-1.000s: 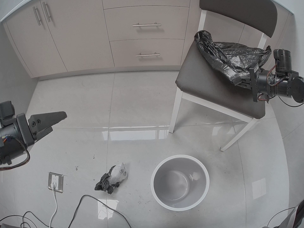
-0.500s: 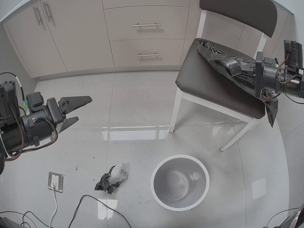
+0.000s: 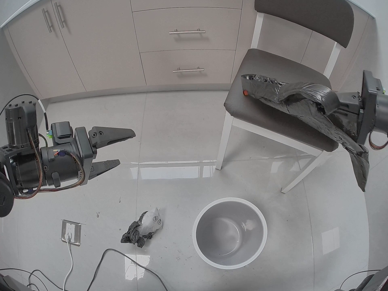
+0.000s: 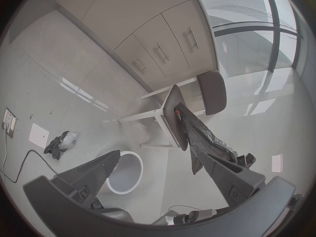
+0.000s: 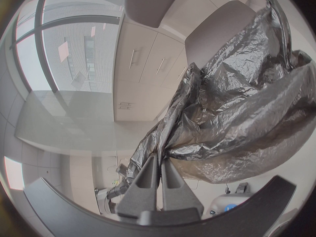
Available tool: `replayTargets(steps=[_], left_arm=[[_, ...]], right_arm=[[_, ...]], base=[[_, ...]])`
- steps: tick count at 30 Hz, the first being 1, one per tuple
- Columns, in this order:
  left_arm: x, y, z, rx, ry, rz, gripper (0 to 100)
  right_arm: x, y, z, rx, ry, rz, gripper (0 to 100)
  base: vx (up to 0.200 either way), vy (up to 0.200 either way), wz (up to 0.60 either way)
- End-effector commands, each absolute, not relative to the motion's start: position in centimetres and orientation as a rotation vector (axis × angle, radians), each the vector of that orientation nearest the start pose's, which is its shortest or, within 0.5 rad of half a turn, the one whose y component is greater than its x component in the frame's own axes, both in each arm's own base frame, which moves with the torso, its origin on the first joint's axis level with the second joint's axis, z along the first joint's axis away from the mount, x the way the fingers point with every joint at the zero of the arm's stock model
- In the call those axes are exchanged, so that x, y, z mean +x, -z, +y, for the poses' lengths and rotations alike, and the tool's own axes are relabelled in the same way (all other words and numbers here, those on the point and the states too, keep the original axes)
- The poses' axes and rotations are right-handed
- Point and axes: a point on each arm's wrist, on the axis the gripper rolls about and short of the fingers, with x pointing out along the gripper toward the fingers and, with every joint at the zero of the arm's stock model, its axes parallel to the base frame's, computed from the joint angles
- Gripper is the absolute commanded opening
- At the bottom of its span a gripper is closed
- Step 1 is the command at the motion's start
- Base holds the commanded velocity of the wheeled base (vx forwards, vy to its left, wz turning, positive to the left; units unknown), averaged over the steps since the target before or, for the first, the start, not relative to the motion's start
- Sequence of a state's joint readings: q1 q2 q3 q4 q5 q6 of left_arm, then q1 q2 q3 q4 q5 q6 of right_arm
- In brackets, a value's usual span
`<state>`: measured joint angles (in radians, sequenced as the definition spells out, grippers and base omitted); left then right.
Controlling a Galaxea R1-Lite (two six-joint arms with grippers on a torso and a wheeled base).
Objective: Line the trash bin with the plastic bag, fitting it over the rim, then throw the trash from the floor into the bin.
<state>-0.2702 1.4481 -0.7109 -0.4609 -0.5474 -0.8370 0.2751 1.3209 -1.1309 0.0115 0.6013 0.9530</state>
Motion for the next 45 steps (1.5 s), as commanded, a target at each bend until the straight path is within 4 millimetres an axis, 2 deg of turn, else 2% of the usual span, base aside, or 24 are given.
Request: replayTargets(steps=[1,4,6,14,19,26,28,29,30,36,41,45], left_arm=[[22.8,-22.0,-8.6,-0.813,0.667,0.632,100],[23.4,-22.0,-9.6,-0.795,0.663,0.644,100],[24.5,-21.9,-10.2,-0.792,0.663,0.654,100],[30.2,-19.5,-12.5,-0.807,0.653,0.741,100],[32.3,-19.0,-13.7,-0.87,0.713,0.835,100],[33.6,-19.5,-15.0,-0.948,0.781,1.064,100],[33.6,-19.5,-15.0,-0.948,0.781,1.064,100],[33.9,-19.2,-16.4,-0.94,0.762,1.164,100],[33.9,-19.2,-16.7,-0.937,0.755,1.185,100],[34.4,-19.2,-18.3,-0.904,0.767,1.229,100],[35.1,-19.4,-18.6,-0.896,0.76,1.245,100],[35.3,-19.9,-18.8,-0.869,0.756,1.269,100]], right_arm=[[13.7,-33.3,6.0,0.861,-0.798,0.551,0],[12.0,-33.3,5.7,0.849,-0.81,0.569,0],[11.3,-33.1,5.4,0.842,-0.802,0.588,0],[10.8,-32.3,5.9,0.794,-0.837,0.636,0],[10.7,-32.2,6.9,0.773,-0.898,0.676,0],[10.9,-32.0,8.1,0.717,-0.966,0.709,0],[10.9,-32.0,8.1,0.717,-0.966,0.709,0],[10.8,-31.8,8.7,0.69,-0.999,0.735,0],[10.8,-31.8,8.9,0.685,-1.007,0.747,0],[10.3,-31.7,9.7,0.652,-1.07,0.775,0],[10.0,-31.6,10.1,0.631,-1.103,0.792,0],[9.7,-31.3,10.0,0.544,-1.101,0.824,0]], base=[[0.0,0.0,0.0],[0.0,0.0,0.0],[0.0,0.0,0.0],[0.0,0.0,0.0],[0.0,0.0,0.0],[0.0,0.0,0.0],[0.0,0.0,0.0],[0.0,0.0,0.0],[0.0,0.0,0.0],[0.0,0.0,0.0],[0.0,0.0,0.0],[0.0,0.0,0.0]])
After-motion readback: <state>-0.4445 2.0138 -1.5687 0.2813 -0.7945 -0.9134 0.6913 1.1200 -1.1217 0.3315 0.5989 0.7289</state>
